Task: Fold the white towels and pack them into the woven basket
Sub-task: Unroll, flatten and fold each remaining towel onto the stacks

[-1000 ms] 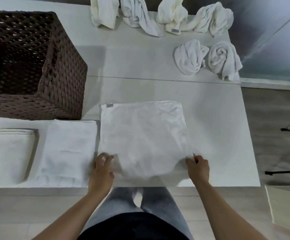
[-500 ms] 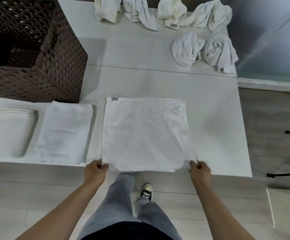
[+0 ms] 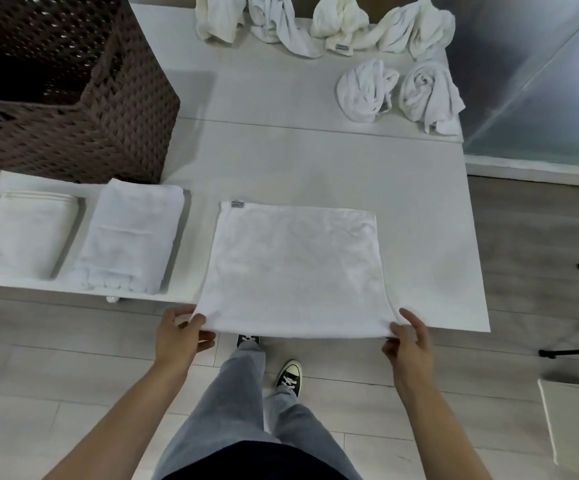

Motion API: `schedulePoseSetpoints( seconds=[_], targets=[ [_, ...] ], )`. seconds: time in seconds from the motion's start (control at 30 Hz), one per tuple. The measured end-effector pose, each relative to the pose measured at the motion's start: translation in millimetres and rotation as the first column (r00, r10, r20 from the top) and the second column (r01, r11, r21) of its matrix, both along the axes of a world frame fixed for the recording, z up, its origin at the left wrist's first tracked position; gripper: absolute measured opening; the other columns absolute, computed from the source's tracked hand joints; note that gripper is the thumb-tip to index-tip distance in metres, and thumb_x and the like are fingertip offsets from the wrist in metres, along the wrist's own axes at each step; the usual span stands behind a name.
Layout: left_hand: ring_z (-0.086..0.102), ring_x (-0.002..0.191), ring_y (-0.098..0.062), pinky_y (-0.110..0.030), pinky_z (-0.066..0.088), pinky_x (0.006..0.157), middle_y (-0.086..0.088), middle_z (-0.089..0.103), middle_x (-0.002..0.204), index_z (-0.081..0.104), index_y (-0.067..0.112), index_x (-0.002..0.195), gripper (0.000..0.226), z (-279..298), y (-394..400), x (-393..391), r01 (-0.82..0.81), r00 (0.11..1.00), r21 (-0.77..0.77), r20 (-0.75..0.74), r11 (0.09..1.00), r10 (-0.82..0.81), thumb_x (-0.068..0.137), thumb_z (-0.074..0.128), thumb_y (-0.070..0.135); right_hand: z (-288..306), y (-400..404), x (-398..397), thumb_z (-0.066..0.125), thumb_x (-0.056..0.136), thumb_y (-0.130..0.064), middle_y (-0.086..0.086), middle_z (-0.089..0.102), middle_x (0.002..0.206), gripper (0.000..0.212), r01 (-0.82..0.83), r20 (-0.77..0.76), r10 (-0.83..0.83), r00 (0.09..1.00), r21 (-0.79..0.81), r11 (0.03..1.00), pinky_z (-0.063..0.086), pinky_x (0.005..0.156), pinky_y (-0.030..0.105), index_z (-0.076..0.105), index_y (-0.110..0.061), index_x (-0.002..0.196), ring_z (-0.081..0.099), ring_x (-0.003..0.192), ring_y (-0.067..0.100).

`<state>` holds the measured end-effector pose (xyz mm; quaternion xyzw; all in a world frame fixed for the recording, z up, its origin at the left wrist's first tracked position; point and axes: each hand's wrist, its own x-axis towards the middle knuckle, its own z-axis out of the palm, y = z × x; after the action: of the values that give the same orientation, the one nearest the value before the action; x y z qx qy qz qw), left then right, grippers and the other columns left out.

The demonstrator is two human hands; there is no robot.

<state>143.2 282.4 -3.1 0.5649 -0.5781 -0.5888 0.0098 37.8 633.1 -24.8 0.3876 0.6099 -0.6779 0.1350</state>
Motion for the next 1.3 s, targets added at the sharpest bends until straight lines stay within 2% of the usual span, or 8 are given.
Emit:
schedulePoseSetpoints(
  seconds=[0.13, 0.53, 0.8, 0.93, 1.0, 1.1, 1.17, 1.3],
  targets=[
    [0.064, 0.065, -0.029, -0.034, 0.062, 0.060, -0.018, 0.065, 0.090, 0.069, 0.016, 0.111, 0.025, 31.8, -4.2, -14.7, -0.024, 0.992, 0.024, -0.122, 0.999, 0.026, 0.093, 0.058, 0.001, 25.5, -4.7, -23.4, 0.068, 0.095, -0.005, 0.001, 0.064, 0.080, 0.009, 0.062, -0.055, -0.073, 0.996, -0.180, 0.982, 0.051, 0.059, 0.022, 0.069, -0.014, 0.093, 0.053, 0.064, 0.014],
    [0.062, 0.067, -0.016, -0.025, 0.058, 0.063, -0.007, 0.077, 0.103, 0.067, 0.014, 0.097, 0.005, 52.5, -42.3, -123.7, 0.009, 0.950, 0.195, -0.307, 0.981, 0.053, 0.092, 0.068, 0.011, 36.9, -44.9, -145.2, 0.062, 0.100, -0.016, 0.008, 0.075, 0.120, 0.013, -0.120, -0.223, 0.058, 0.973, -0.277, 0.953, 0.055, 0.095, 0.037, 0.064, -0.017, 0.113, 0.072, 0.106, 0.024],
    [0.064, 0.067, -0.020, -0.029, 0.059, 0.061, -0.010, 0.077, 0.102, 0.065, 0.012, 0.107, 0.015, -3.4, -65.0, -186.3, 0.015, 0.970, 0.044, -0.244, 0.999, -0.004, 0.094, 0.070, 0.016, -6.8, -71.3, -197.2, 0.066, 0.096, -0.011, 0.015, 0.072, 0.123, 0.030, -0.120, -0.166, 0.099, 0.981, -0.120, 0.986, 0.056, 0.098, 0.040, 0.060, -0.012, 0.126, 0.070, 0.114, 0.028],
    [0.071, 0.081, -0.025, -0.034, 0.061, 0.071, -0.009, 0.072, 0.110, 0.049, 0.018, 0.139, 0.051, -31.5, -54.4, -183.7, 0.193, 0.947, -0.156, -0.229, 0.969, -0.226, 0.093, 0.071, 0.017, -29.8, -78.5, -190.3, 0.066, 0.093, -0.013, -0.003, 0.071, 0.117, 0.052, -0.350, -0.187, 0.431, 0.883, 0.351, 0.869, 0.050, 0.085, 0.019, 0.051, -0.030, 0.140, 0.069, 0.101, 0.009],
    [0.068, 0.089, -0.018, -0.032, 0.057, 0.078, -0.001, 0.068, 0.120, 0.052, 0.023, 0.135, 0.041, -41.3, -31.2, -163.5, 0.415, 0.856, -0.389, -0.138, 0.822, -0.498, 0.096, 0.066, 0.022, -36.4, -85.4, -180.4, 0.058, 0.090, -0.010, -0.008, 0.067, 0.118, 0.051, -0.407, -0.193, 0.627, 0.755, 0.613, 0.678, 0.047, 0.087, 0.019, 0.054, -0.033, 0.135, 0.063, 0.103, 0.008],
    [0.057, 0.118, -0.016, -0.041, 0.046, 0.100, 0.005, 0.060, 0.134, 0.053, 0.027, 0.136, 0.034, -60.4, 12.7, -123.4, 0.656, 0.524, -0.706, 0.169, 0.268, -0.835, 0.102, 0.051, 0.027, -55.5, -94.1, -175.7, 0.058, 0.090, -0.011, -0.004, 0.061, 0.132, 0.045, -0.323, -0.166, 0.888, 0.428, 0.890, 0.322, 0.038, 0.103, 0.029, 0.061, -0.026, 0.132, 0.053, 0.124, 0.018],
    [0.051, 0.129, -0.020, -0.045, 0.041, 0.106, 0.003, 0.054, 0.144, 0.049, 0.029, 0.143, 0.041, -77.6, 33.3, -104.6, 0.680, 0.372, -0.733, 0.326, 0.017, -0.869, 0.103, 0.042, 0.033, -71.3, -96.1, -178.9, 0.061, 0.091, -0.015, -0.001, 0.057, 0.142, 0.044, -0.274, -0.058, 0.959, 0.277, 0.952, 0.137, 0.030, 0.112, 0.032, 0.062, -0.024, 0.134, 0.048, 0.133, 0.020],
    [0.045, 0.136, -0.030, -0.050, 0.033, 0.113, -0.003, 0.045, 0.153, 0.038, 0.024, 0.154, 0.051, -96.0, 40.8, -94.5, 0.709, 0.344, -0.698, 0.461, -0.095, -0.818, 0.106, 0.030, 0.040, -87.1, -94.9, -165.5, 0.059, 0.098, -0.027, 0.005, 0.050, 0.153, 0.044, -0.275, 0.050, 0.961, 0.270, 0.961, 0.027, 0.027, 0.116, 0.037, 0.057, -0.023, 0.142, 0.044, 0.141, 0.022]
  ],
)
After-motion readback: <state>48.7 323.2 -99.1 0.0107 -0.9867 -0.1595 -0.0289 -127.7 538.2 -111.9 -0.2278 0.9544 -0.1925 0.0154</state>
